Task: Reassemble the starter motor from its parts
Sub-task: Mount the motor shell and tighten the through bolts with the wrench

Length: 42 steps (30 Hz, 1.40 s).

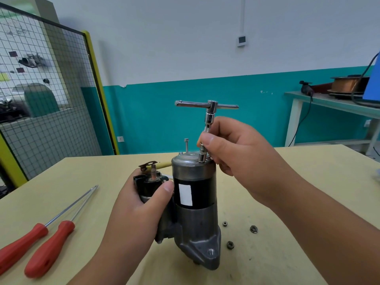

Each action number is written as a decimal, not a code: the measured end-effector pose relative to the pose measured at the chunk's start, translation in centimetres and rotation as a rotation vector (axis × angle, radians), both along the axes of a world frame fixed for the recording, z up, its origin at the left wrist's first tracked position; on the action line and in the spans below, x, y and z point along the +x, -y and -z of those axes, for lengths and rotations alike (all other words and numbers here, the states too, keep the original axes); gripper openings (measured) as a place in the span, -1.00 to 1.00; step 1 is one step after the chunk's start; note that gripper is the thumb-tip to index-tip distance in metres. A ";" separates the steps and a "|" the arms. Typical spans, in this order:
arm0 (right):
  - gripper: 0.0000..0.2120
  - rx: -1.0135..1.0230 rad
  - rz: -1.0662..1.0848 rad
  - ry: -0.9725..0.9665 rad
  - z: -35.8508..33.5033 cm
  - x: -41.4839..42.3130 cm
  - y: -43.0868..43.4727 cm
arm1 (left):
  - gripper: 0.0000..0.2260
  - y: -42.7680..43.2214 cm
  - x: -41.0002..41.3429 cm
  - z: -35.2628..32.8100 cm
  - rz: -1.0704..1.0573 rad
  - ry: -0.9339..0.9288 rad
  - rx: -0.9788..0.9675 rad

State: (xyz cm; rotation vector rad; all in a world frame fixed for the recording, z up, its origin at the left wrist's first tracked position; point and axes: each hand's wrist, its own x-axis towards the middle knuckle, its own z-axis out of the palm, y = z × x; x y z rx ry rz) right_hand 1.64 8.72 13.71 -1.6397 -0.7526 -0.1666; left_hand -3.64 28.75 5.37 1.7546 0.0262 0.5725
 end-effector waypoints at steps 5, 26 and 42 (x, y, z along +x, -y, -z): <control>-0.83 0.010 -0.020 0.035 -0.1 -0.2 0.1 | -0.68 0.1 -0.2 0.1 0.024 0.025 0.014; -0.74 0.001 -0.017 0.050 -0.3 0.0 0.9 | -0.64 0.1 -0.2 -0.1 0.030 0.042 0.035; -0.74 -0.049 -0.076 -0.004 -0.8 -0.3 0.9 | -0.69 -0.1 -0.1 -0.1 0.033 0.022 0.032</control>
